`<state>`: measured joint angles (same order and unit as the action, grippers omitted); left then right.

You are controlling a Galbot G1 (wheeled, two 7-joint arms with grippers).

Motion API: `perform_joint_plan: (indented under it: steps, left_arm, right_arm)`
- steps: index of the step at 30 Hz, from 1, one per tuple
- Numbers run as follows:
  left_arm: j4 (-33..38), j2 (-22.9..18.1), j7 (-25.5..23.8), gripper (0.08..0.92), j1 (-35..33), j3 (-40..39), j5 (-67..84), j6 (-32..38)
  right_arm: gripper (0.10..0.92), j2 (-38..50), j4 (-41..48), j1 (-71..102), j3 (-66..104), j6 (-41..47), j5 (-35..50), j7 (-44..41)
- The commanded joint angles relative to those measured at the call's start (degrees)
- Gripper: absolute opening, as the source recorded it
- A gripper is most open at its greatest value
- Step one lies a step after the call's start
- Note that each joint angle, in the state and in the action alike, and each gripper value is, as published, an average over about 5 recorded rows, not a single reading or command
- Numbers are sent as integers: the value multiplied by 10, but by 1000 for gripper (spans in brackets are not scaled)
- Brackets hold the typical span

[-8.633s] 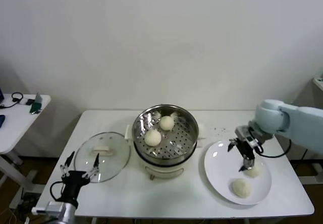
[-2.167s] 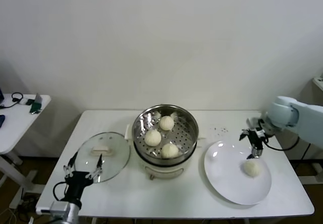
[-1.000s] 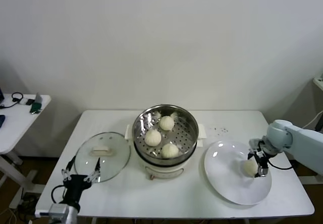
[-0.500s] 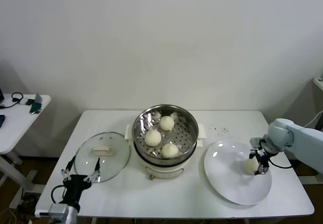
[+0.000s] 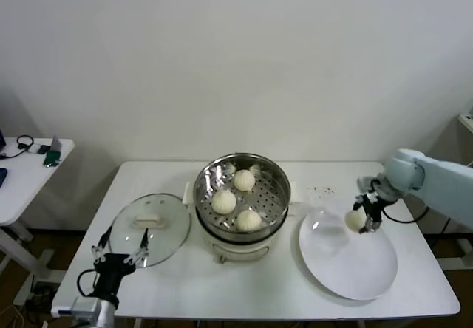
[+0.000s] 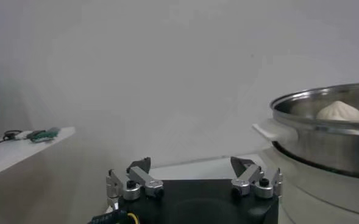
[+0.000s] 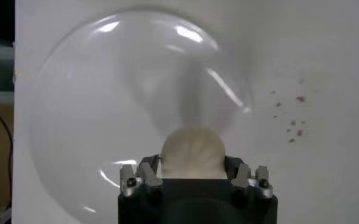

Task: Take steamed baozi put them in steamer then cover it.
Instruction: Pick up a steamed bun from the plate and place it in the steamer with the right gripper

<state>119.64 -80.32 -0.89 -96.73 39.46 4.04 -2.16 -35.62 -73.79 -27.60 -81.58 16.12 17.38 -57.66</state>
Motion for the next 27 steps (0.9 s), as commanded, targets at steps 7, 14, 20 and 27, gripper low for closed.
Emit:
perform_joint_plan:
  steps: [7,14,20,27]
  left_arm:
    - [7,6,-1,823,1,-12,11,4]
    - [12,18,-1,823,-7,-14,20,9]
    - [11,19,-1,823,-10,-15,22,13]
    - [10,23,-1,823,0,-14,21,10]
  right_arm:
    - [696,-189,-1,-318,-213,23,262,6]
    - [696,-278,-3,-333,-219,37,336,20]
    - [696,-342,3,-308,-212,49,366,33]
    - [696,-386,13,-253,-202,60,365,48]
